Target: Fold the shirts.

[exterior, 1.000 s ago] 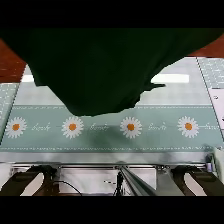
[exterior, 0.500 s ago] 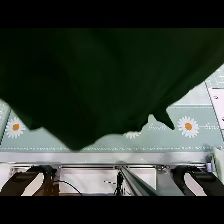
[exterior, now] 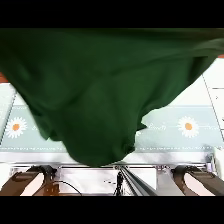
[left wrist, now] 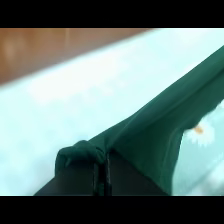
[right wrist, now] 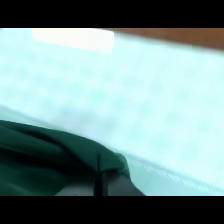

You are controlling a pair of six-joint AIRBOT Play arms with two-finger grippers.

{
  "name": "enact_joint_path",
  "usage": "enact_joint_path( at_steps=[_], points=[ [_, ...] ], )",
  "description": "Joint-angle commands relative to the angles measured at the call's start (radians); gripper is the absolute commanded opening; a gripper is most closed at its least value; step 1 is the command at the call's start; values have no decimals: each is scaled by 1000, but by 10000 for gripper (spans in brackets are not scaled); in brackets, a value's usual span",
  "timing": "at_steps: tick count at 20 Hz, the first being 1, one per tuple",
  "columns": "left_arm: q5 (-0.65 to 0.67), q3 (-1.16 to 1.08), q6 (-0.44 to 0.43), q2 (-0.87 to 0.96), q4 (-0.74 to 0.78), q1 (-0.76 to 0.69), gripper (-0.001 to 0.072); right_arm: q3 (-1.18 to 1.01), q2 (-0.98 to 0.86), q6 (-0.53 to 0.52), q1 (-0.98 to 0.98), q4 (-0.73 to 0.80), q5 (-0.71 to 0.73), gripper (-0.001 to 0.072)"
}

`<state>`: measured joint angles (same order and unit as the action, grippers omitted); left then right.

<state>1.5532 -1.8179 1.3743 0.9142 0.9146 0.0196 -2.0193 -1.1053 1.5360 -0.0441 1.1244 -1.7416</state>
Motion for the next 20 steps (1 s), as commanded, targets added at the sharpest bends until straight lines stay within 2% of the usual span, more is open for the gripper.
enact_joint_path(
  at_steps=[1,5,10,12,16,17,18,19,20],
  points=[
    [25,148,-58,105,61,0,20,6,-194,-79,17,122,-18,32],
    [-55,192,-110,327,64,-4,20,6,-411,-105,17,85,97,32],
    [-319,192,-110,568,-41,-35,22,6,-560,-112,17,-51,370,32],
    [-360,192,-111,646,-133,-48,76,6,-605,-107,17,-108,409,32],
    [-366,192,-162,777,-291,-53,80,6,-690,-93,36,-111,398,32],
    [-357,191,-179,801,-319,-53,195,6,-709,-93,43,-110,397,32],
    [-349,191,-204,818,-359,-53,598,6,-720,-95,51,-108,405,32],
    [-349,191,-203,824,-385,-50,716,6,-724,-105,61,-103,420,32],
    [-346,185,-203,821,-388,-40,716,6,-722,-119,67,-98,440,32]
  ],
)
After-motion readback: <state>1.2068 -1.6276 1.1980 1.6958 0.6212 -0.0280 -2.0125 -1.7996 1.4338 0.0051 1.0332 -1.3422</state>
